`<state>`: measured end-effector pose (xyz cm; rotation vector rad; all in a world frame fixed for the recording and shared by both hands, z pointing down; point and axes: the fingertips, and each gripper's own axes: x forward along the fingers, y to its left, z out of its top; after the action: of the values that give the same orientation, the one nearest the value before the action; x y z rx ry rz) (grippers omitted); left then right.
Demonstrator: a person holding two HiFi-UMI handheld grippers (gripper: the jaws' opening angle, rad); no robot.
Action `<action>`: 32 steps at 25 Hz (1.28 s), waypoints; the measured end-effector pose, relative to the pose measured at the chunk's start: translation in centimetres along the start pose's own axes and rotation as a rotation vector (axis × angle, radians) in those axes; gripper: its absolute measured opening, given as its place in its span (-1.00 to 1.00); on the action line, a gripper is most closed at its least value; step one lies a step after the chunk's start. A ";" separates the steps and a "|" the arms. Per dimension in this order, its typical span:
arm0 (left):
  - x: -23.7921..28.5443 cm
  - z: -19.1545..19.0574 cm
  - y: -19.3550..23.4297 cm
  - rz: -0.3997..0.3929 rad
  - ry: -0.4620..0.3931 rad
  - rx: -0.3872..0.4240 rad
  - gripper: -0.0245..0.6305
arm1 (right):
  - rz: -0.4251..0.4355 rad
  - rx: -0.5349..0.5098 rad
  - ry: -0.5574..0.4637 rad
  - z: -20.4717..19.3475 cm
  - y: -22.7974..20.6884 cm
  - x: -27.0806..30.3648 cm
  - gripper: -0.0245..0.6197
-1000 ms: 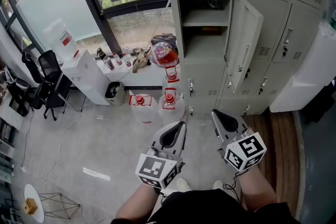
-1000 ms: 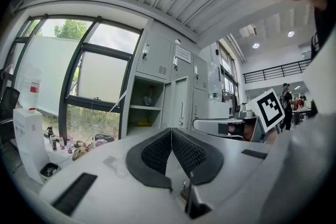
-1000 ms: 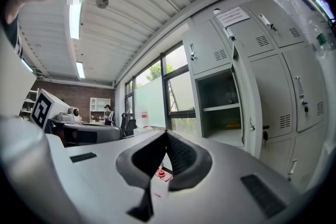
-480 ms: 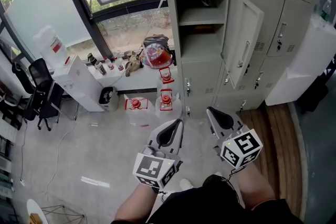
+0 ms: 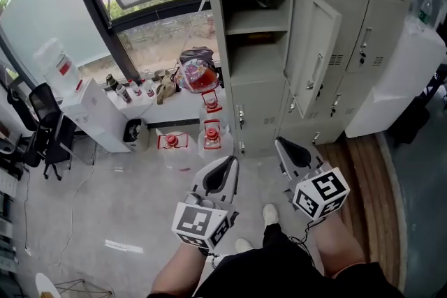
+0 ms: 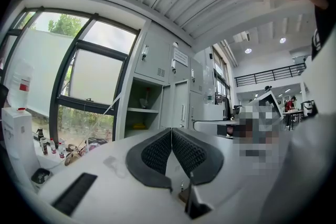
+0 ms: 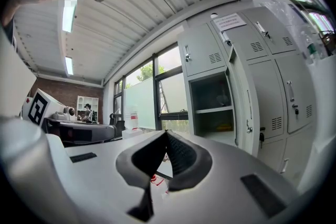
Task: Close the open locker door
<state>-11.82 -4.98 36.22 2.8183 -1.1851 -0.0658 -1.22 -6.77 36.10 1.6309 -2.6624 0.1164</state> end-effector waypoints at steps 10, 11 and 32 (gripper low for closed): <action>3.9 0.1 -0.6 -0.022 0.006 0.004 -0.87 | -0.055 0.000 -0.011 0.7 -5.1 0.2 -0.76; 4.3 0.0 -0.7 -0.027 0.007 0.004 -0.87 | -0.062 0.004 -0.013 0.7 -5.7 0.2 -0.76; 12.4 -0.6 -0.6 -0.098 0.034 -0.010 -0.87 | -0.212 0.020 -0.027 1.9 -16.3 1.4 -0.76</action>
<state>-2.71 -13.41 36.71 2.8548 -1.0368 -0.0297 12.72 -15.57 35.20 1.9212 -2.4940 0.1185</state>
